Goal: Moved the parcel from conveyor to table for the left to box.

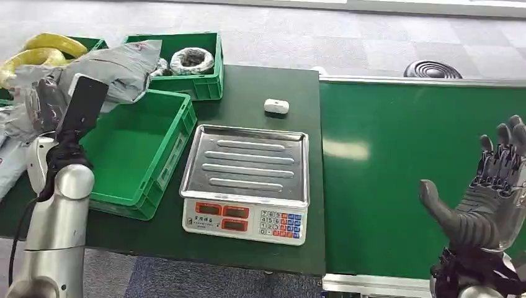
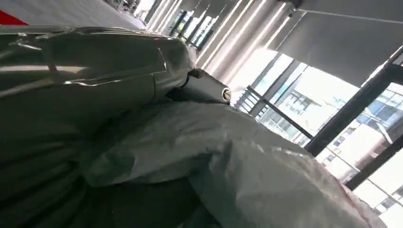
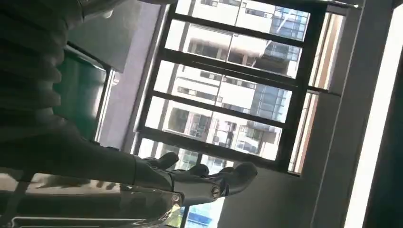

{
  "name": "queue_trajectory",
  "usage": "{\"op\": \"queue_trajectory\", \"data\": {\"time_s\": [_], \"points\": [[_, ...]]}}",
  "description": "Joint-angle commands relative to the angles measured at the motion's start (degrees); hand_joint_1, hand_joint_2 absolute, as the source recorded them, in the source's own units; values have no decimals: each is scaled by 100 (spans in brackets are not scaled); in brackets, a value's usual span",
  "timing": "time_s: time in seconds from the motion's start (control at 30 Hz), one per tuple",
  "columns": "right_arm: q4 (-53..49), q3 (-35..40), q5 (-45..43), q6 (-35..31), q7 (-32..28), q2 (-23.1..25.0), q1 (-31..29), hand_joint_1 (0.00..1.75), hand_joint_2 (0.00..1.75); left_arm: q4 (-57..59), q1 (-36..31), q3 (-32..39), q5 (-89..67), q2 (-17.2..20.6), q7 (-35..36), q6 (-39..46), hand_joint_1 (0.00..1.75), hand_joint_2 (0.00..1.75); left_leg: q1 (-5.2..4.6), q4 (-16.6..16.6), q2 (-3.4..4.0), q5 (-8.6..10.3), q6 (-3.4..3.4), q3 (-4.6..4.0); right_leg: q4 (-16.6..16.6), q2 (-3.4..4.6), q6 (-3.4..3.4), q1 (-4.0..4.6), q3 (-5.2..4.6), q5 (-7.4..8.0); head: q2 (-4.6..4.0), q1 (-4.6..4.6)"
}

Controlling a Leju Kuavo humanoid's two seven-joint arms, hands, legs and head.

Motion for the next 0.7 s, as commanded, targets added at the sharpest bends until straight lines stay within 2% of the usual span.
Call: {"op": "queue_trajectory", "data": {"time_s": [0.03,0.07,0.1,0.13,0.17,0.2,0.27,0.37,0.47,0.63,0.67,0.7], "points": [[506,184,-22,-224,-3,-299,167,0,175,3205,-986,636,29,997,-45,-1082,175,175,-1,-22,24,9,0,26,-9,13,-21,3,11,10,0,-2],[568,126,-105,-226,-31,-371,211,0,175,3400,-937,611,343,1027,-343,-1648,175,175,-3,-40,33,19,-1,36,-21,16,-30,3,13,20,0,-4],[610,85,-177,-198,-69,-420,235,0,175,3494,-877,609,698,1037,-648,-2104,147,175,-1,-16,17,6,-1,26,-8,7,-20,2,7,8,0,-7],[665,46,-220,-174,-102,-468,230,0,175,3498,-799,603,1079,1032,-1035,-2588,0,175,-1,-13,15,3,0,29,-7,6,-16,1,5,5,0,-7],[726,23,-293,-110,-138,-545,219,0,175,3426,-664,497,1479,1070,-1444,-3166,0,175,-2,-25,16,12,1,34,-15,2,-23,3,5,12,0,-7],[782,21,-319,-91,-150,-573,197,0,175,3300,-516,305,1541,1183,-1443,-3226,0,175,0,-21,12,10,3,29,-15,0,-20,4,4,10,0,-7],[857,81,-329,-76,-152,-598,117,0,175,3100,-367,-11,1393,1309,-1178,-2979,0,175,-2,-36,13,20,10,32,-32,-5,-26,6,12,20,0,-7],[881,248,-328,-52,-106,-615,50,0,175,2883,-296,68,1638,1310,-826,-2644,0,175,2,-13,31,5,3,10,-7,18,-17,6,-5,10,0,-2],[859,294,-300,-82,-43,-623,102,0,175,2526,-174,301,2153,1285,-880,-2506,0,175,2,-17,32,9,-1,10,-9,19,-23,5,-7,10,0,-2],[792,174,-270,-10,73,-640,415,0,175,365,627,957,3865,968,-1577,-2173,0,175,4,-14,21,7,-1,1,-11,9,-25,8,-13,11,0,-4],[774,149,-219,0,89,-657,474,0,175,-372,850,1042,4133,905,-1956,-1856,0,175,6,-8,18,5,-2,-4,-8,8,-21,9,-17,9,0,-2],[773,135,-214,2,89,-650,488,0,175,-740,964,1025,4205,931,-1705,-1838,0,175,7,-5,15,4,-2,-9,-6,6,-18,9,-21,8,0,-4]]}}
